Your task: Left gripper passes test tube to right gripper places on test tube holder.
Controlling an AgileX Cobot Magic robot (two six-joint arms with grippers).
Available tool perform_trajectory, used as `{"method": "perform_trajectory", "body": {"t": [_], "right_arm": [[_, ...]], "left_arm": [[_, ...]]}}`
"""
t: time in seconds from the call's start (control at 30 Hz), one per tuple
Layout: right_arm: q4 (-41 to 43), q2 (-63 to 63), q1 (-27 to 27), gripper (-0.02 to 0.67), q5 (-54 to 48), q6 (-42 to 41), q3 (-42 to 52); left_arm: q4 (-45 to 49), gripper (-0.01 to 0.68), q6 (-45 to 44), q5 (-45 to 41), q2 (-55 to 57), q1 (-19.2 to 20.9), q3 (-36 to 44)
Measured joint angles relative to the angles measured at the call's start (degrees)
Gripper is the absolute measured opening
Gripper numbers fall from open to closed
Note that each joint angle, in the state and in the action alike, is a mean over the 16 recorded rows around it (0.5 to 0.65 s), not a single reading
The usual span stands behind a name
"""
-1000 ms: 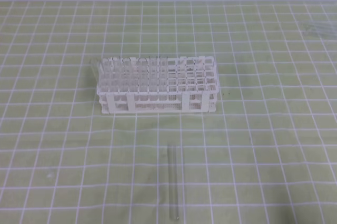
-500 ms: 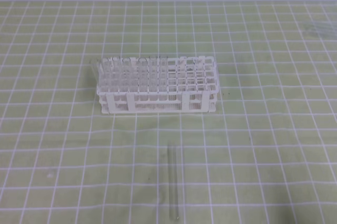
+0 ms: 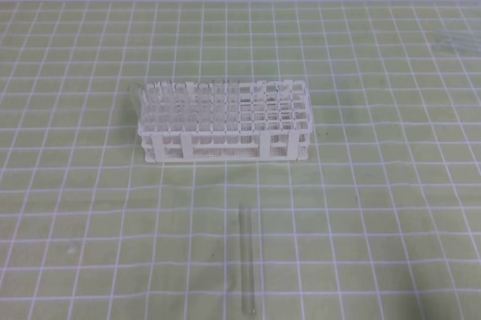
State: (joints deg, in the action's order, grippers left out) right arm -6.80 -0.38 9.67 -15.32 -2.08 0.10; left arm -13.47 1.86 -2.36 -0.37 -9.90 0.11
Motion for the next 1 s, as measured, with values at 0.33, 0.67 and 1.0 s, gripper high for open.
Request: {"method": "perform_trajectory", "body": {"t": [0.33, 0.67, 1.0], "right_arm": [[-19.8, 0.0, 0.0, -0.017, 12.5, 0.2, 0.0], [-28.4, 1.3, 0.0, -0.017, 14.5, 0.0, -1.8], [-22.5, 15.7, 0.0, -0.017, -1.3, -0.1, -15.8]], "left_arm": [[-3.1, -0.003, 0.8, 0.9, -0.2, 0.0, 0.1], [-4.7, -0.003, 2.1, -0.2, -0.2, 0.0, -1.6], [-4.6, -0.003, 1.9, -12.9, 10.1, 0.0, -14.9]]}}
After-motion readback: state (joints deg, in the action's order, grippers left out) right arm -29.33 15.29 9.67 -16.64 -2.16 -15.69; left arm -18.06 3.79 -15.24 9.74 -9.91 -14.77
